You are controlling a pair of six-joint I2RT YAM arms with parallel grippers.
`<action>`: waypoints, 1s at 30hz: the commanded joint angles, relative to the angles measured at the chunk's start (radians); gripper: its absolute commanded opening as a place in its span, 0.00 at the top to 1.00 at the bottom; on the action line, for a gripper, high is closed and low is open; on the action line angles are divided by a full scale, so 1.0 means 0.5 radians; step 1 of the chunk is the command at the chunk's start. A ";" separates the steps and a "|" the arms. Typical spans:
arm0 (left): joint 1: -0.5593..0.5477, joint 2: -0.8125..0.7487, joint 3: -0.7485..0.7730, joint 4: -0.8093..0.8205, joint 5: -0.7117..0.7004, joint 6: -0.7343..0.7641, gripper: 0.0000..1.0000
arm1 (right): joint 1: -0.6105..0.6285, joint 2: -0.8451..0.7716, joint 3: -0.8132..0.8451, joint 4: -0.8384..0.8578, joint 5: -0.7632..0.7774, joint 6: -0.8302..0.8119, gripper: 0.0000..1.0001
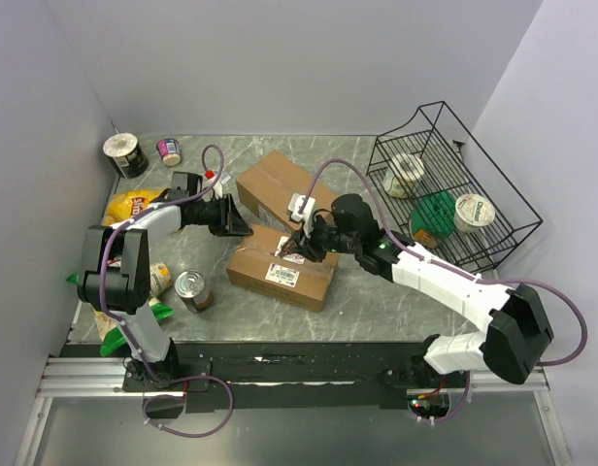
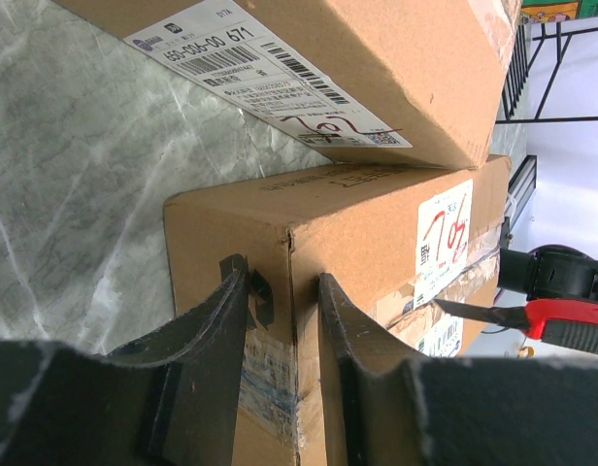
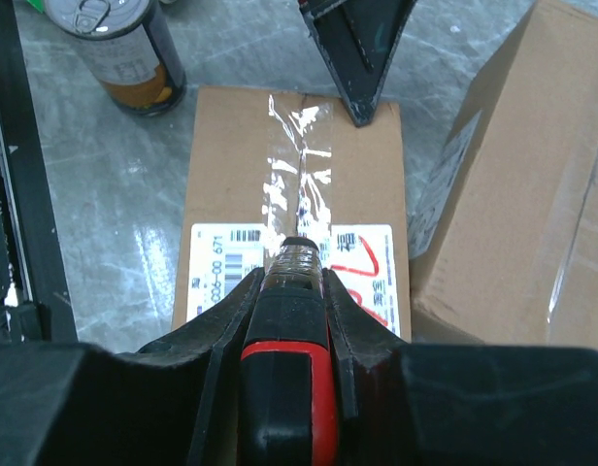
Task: Unpack the express box
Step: Cut the express box at the center of the board.
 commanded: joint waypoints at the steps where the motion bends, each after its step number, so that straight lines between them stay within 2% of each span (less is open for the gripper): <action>1: -0.008 0.152 -0.062 -0.096 -0.438 0.186 0.64 | 0.002 -0.148 0.013 -0.114 0.036 -0.037 1.00; 17: -0.008 0.182 -0.044 -0.105 -0.432 0.198 0.65 | -0.071 -0.286 -0.046 -0.301 0.048 0.012 1.00; 24: -0.012 0.192 -0.043 -0.105 -0.426 0.202 0.65 | -0.068 -0.182 0.071 -0.004 0.002 0.156 1.00; 30: -0.015 0.192 -0.044 -0.111 -0.416 0.198 0.65 | -0.059 -0.011 0.132 0.168 -0.013 0.154 1.00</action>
